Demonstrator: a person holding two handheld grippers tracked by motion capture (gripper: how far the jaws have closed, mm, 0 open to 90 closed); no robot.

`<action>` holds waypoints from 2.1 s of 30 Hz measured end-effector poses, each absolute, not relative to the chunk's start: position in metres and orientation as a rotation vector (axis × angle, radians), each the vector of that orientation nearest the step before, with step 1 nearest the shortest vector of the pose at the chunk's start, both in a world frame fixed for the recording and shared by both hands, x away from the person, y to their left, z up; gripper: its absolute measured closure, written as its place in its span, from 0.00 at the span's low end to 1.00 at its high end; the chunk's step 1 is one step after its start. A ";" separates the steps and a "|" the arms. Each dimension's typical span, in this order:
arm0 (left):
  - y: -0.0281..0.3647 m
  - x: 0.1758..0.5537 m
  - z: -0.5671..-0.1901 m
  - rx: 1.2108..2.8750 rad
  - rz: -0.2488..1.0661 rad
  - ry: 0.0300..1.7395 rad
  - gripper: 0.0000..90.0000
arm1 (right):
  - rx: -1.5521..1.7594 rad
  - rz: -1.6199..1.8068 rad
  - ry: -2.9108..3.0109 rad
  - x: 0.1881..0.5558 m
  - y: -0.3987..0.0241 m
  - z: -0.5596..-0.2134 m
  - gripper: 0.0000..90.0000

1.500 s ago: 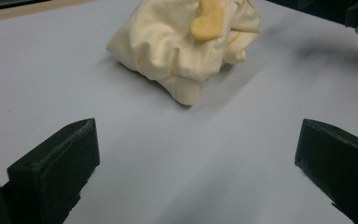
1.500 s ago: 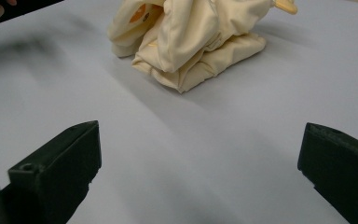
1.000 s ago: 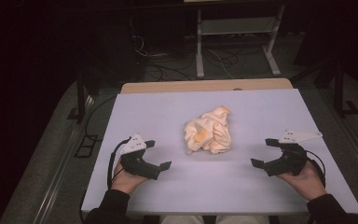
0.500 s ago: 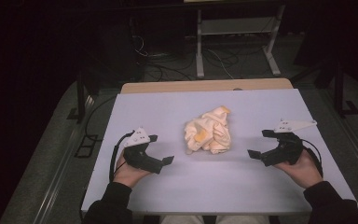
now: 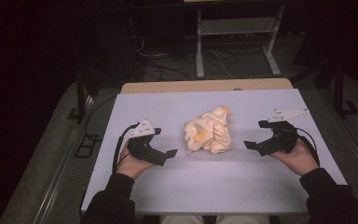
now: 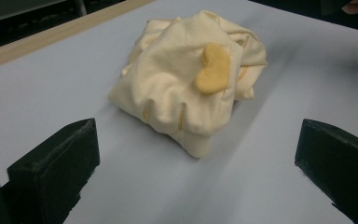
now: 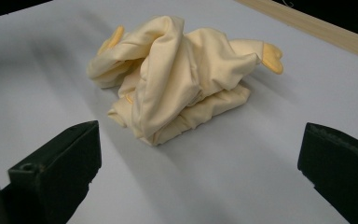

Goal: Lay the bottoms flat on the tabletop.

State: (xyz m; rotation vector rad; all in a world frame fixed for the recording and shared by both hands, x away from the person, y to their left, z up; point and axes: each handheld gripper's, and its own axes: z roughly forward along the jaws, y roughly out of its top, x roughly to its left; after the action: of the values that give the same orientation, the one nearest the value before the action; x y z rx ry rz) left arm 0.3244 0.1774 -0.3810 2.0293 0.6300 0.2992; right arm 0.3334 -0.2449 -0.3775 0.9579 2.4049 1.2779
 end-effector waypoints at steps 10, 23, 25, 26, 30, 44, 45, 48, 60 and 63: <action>0.169 0.336 -0.388 2.027 0.278 0.635 0.00 | 0.945 1.257 2.413 0.349 -0.237 -0.376 0.00; 0.164 0.346 -0.398 2.018 0.262 0.641 0.00 | 1.013 1.249 2.406 0.368 -0.237 -0.390 0.00; 0.162 0.348 -0.401 2.024 0.257 0.642 0.00 | 1.033 1.236 2.411 0.372 -0.237 -0.394 0.00; 0.162 0.348 -0.401 2.024 0.257 0.642 0.00 | 1.033 1.236 2.411 0.372 -0.237 -0.394 0.00; 0.158 0.350 -0.404 2.018 0.252 0.635 0.00 | 1.053 1.220 2.418 0.377 -0.237 -0.400 0.00; 0.137 0.358 -0.419 2.007 0.204 0.616 0.00 | 1.106 1.225 2.418 0.396 -0.231 -0.411 0.00; 0.135 0.358 -0.421 2.007 0.200 0.615 0.00 | 1.103 1.234 2.421 0.397 -0.228 -0.410 0.00; 0.133 0.359 -0.423 2.010 0.198 0.619 0.00 | 1.100 1.239 2.429 0.398 -0.225 -0.410 0.00; 0.118 0.361 -0.436 2.032 0.215 0.637 0.08 | 1.132 1.299 2.544 0.404 -0.202 -0.413 0.17; 0.116 0.361 -0.438 2.041 0.209 0.640 0.11 | 1.163 1.327 2.596 0.406 -0.198 -0.416 0.29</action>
State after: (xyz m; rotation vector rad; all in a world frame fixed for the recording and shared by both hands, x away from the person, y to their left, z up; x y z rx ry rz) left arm 0.3612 0.1160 -0.4375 2.0407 0.6405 0.2087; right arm 0.4059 -0.1982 -0.4159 1.1631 2.5955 1.3266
